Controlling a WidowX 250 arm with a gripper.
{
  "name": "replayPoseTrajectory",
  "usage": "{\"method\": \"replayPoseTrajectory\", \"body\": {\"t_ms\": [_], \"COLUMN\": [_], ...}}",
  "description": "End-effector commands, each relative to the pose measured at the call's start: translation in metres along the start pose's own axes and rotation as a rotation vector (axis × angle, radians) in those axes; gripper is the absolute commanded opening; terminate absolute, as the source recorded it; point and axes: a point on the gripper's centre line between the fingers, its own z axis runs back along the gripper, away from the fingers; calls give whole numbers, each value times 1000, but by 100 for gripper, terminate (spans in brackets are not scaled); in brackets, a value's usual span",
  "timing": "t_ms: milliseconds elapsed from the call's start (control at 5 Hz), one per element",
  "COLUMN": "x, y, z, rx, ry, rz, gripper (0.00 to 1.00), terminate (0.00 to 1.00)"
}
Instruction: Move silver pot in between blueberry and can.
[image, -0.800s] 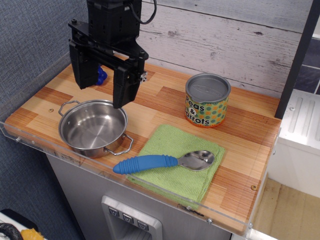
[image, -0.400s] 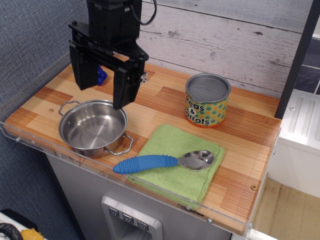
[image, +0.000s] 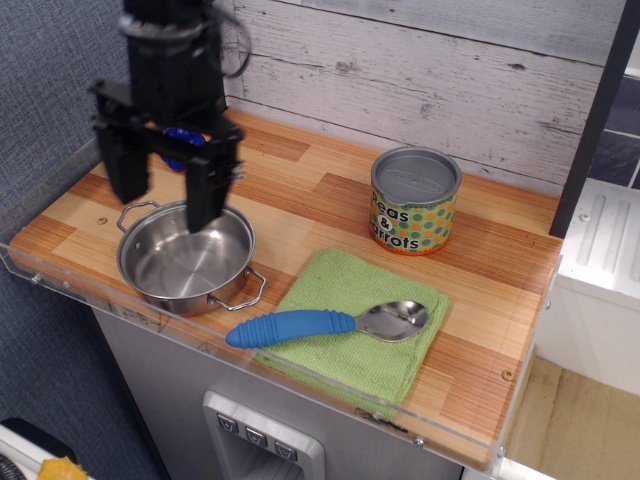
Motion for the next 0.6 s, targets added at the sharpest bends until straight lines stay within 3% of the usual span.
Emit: {"method": "replayPoseTrajectory", "body": {"t_ms": [0,200,400], "x": [12,14,19], "y": [29,40,43], "z": [-23,-36,-48], "rx": [-34,-61,-53], "ry": [-153,-187,-171], "rz": [127,193,218], "gripper": [100,100,100], "terminate": [0,0,0]}}
